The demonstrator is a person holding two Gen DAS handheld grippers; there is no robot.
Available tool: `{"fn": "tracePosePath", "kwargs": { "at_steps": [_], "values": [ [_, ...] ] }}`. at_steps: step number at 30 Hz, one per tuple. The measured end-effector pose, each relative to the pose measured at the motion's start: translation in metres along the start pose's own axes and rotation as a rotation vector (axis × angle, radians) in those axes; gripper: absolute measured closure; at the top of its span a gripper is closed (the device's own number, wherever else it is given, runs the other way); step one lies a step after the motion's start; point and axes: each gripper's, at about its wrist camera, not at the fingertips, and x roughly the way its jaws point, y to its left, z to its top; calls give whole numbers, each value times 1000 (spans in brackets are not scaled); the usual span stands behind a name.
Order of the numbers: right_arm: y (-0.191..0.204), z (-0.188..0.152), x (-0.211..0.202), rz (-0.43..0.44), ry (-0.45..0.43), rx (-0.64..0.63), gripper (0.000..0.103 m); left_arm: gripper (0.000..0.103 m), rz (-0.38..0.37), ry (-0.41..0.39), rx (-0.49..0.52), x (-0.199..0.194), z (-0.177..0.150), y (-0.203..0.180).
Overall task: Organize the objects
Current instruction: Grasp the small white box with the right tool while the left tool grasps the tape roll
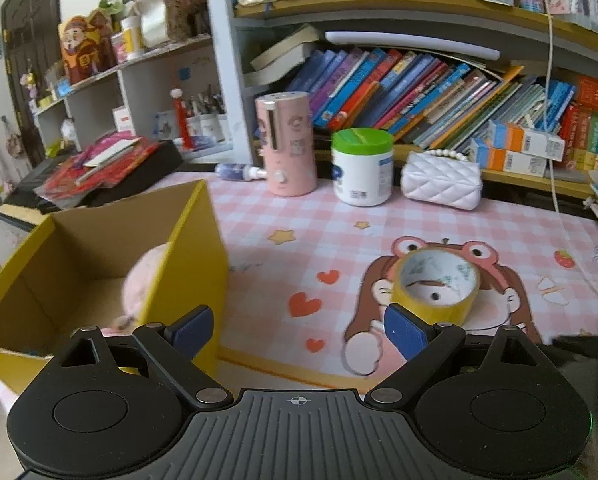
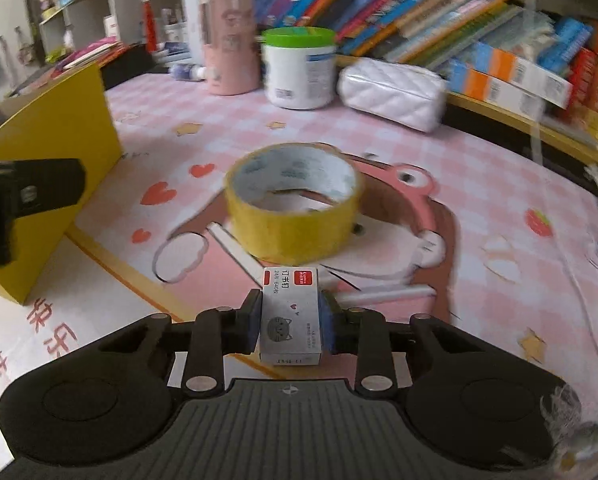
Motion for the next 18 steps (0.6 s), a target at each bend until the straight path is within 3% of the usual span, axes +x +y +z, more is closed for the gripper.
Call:
{"fn": "tracePosePath", "kwargs": {
  "at_steps": [8, 10, 18],
  "values": [
    [-41, -16, -44, -110, -9, 94, 75, 9, -140, 69, 5, 43, 8, -37],
    [-49, -19, -51, -131, -9, 104, 75, 3, -182, 79, 16, 55, 9, -48],
    [-72, -30, -58, -186, 25, 139, 75, 1, -213, 116, 63, 100, 12, -77]
  ]
}}
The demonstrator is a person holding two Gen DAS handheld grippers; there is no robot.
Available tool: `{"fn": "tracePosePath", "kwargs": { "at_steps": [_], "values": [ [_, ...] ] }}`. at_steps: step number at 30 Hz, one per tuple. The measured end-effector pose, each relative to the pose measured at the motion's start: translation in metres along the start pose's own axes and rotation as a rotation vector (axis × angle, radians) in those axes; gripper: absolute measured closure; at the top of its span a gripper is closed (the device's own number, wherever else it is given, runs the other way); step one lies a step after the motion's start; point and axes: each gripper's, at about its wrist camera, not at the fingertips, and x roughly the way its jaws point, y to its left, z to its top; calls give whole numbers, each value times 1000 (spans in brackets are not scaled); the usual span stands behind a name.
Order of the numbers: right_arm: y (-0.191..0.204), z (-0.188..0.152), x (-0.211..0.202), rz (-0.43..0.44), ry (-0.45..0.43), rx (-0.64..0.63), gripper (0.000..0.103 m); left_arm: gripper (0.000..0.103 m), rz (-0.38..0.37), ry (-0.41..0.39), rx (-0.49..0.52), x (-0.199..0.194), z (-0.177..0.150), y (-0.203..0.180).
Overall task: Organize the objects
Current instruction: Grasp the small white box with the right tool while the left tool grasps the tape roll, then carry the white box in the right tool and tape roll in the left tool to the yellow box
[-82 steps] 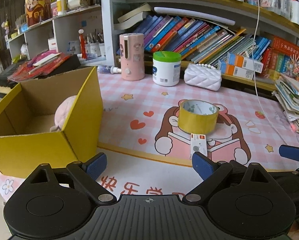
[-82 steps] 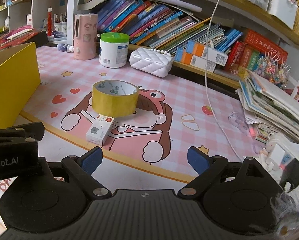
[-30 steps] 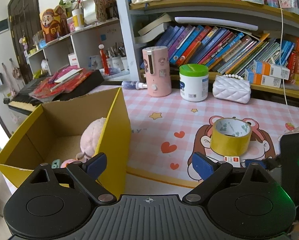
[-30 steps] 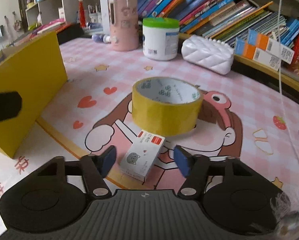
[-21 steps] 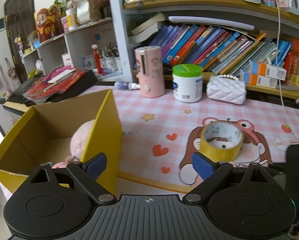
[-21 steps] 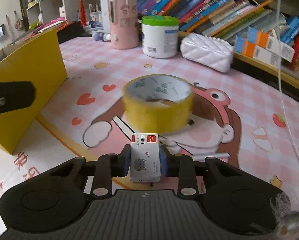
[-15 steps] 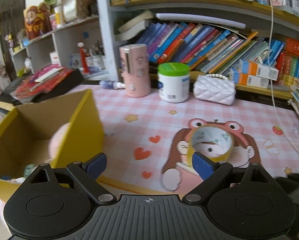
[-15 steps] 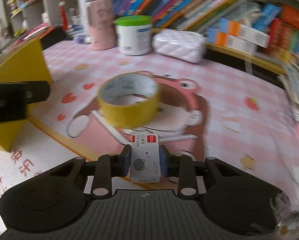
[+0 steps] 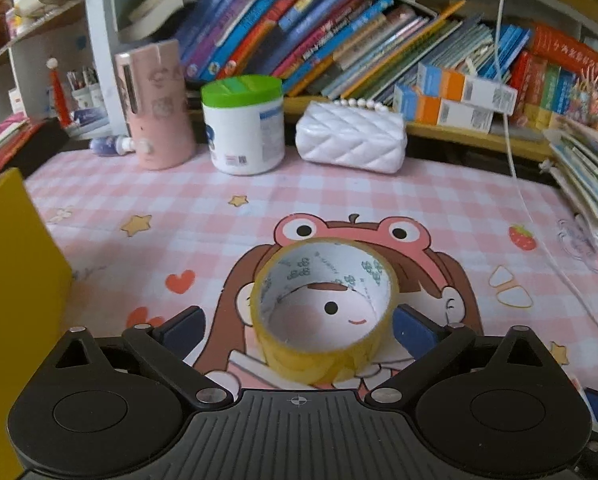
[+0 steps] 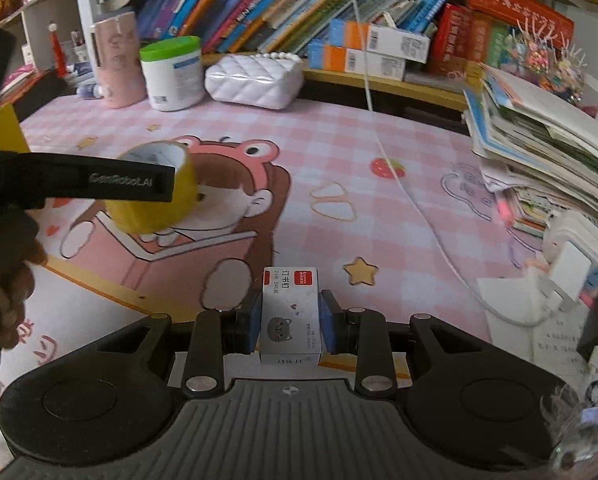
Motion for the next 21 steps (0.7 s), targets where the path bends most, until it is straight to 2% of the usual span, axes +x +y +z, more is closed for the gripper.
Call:
{"fn": "tracePosePath", "kwargs": {
  "at_steps": [8, 9, 10, 15, 21],
  "values": [
    [-1, 1, 8, -3, 17, -9, 75, 1, -17, 35, -6, 26, 4, -2],
    [0, 2, 8, -2, 16, -12, 75, 4, -20, 36, -3, 27, 3, -2],
    [0, 2, 9, -1, 15, -15, 75, 14, -27, 34, 2, 28, 3, -2],
    [3, 3, 9, -3, 9, -19, 75, 17, -36, 43, 2, 23, 3, -1],
    [9, 4, 8, -2, -1, -14, 75, 17, -43, -21, -9, -6, 4, 2]
  ]
}}
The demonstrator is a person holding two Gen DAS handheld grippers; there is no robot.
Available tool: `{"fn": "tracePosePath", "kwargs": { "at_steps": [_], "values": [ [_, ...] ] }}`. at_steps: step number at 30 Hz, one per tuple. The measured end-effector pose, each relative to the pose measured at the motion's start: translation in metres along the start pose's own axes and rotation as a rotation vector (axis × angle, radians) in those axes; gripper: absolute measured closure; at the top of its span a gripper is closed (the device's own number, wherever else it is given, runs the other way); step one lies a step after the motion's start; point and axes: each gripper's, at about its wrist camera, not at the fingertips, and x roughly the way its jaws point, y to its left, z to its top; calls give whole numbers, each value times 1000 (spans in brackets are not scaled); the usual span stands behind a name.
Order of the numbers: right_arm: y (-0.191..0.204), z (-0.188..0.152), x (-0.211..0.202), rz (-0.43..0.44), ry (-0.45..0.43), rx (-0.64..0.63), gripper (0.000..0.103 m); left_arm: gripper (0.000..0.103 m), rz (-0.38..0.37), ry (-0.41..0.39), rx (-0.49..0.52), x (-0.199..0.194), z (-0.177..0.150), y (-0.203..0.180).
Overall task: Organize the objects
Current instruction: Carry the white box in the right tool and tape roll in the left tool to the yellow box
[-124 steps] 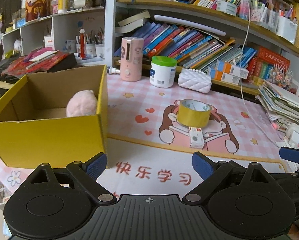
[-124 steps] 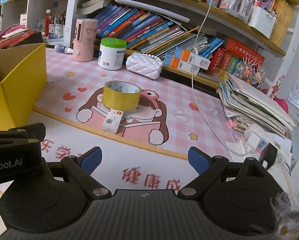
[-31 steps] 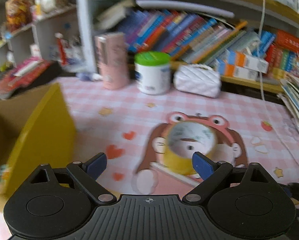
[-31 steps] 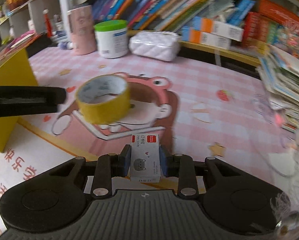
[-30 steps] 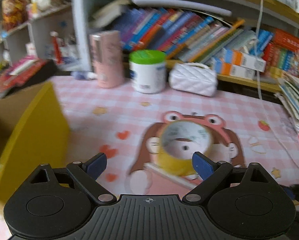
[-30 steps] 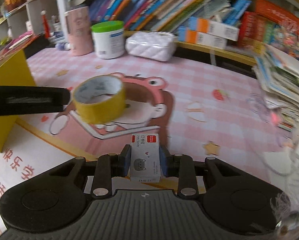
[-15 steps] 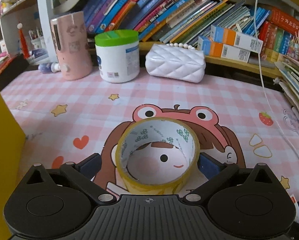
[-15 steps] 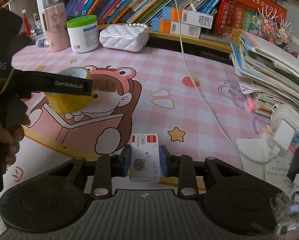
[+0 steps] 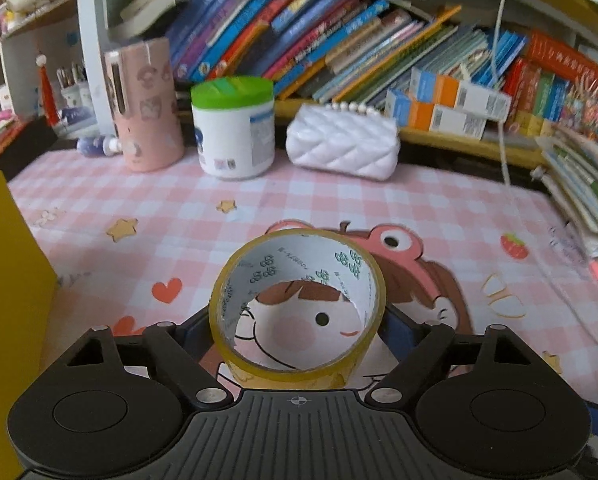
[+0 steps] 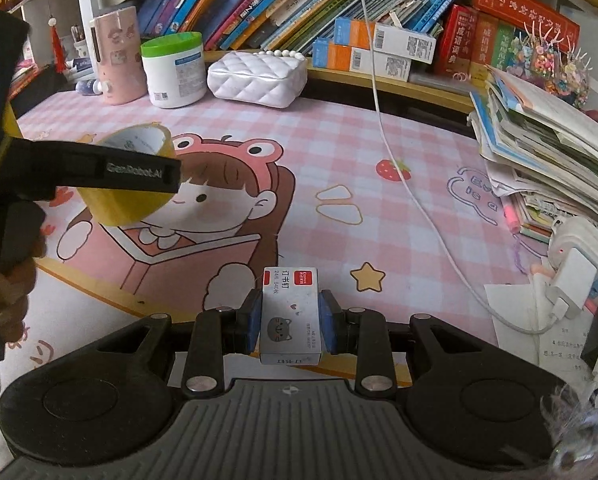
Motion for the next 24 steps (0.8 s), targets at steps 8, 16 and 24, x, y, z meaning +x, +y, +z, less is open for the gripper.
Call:
{"fn": "tracePosePath", "kwargs": {
  "at_steps": [8, 16, 24],
  "values": [
    [15, 2, -10, 12, -35, 6, 75, 17, -6, -60, -25, -50, -7, 8],
    [42, -2, -29, 31, -37, 35, 75, 17, -17, -93, -56, -103, -32, 31],
    [85, -22, -60, 38, -45, 30, 75, 17, -35, -126, -60, -157, -63, 59]
  ]
}}
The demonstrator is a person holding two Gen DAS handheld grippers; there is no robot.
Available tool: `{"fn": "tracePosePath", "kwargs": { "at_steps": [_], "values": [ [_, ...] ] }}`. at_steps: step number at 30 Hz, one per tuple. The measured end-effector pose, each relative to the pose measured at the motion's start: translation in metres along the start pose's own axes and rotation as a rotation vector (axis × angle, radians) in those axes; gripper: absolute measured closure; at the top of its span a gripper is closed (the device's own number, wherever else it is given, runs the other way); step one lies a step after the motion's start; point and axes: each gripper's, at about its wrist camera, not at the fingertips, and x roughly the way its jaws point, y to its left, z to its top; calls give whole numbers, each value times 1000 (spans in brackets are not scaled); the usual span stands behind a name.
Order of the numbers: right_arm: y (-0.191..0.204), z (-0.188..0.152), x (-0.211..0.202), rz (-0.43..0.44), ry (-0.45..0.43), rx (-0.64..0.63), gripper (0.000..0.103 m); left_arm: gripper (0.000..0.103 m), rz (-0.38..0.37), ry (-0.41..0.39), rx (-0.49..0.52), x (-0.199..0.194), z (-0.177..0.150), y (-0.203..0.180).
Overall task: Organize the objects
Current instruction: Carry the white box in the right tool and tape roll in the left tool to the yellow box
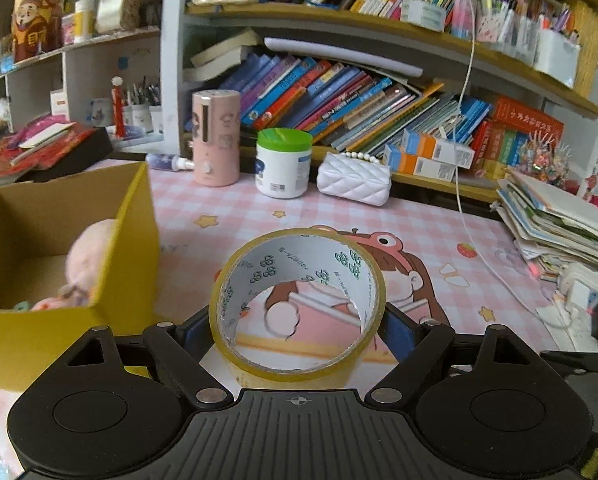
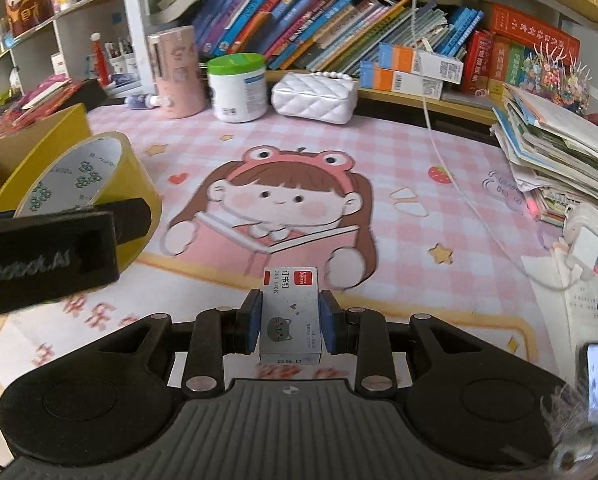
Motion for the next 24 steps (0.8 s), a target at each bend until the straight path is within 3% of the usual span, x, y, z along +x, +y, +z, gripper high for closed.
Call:
{"fn": "tracePosePath", "kwargs": {
  "at_steps": [9, 24],
  "values": [
    [65, -23, -39, 34, -23, -40, 75, 17, 69, -39, -42, -63, -24, 57],
    [167, -60, -79, 107, -37, -155, 75, 17, 225, -15, -100, -125, -69, 140]
  ]
}}
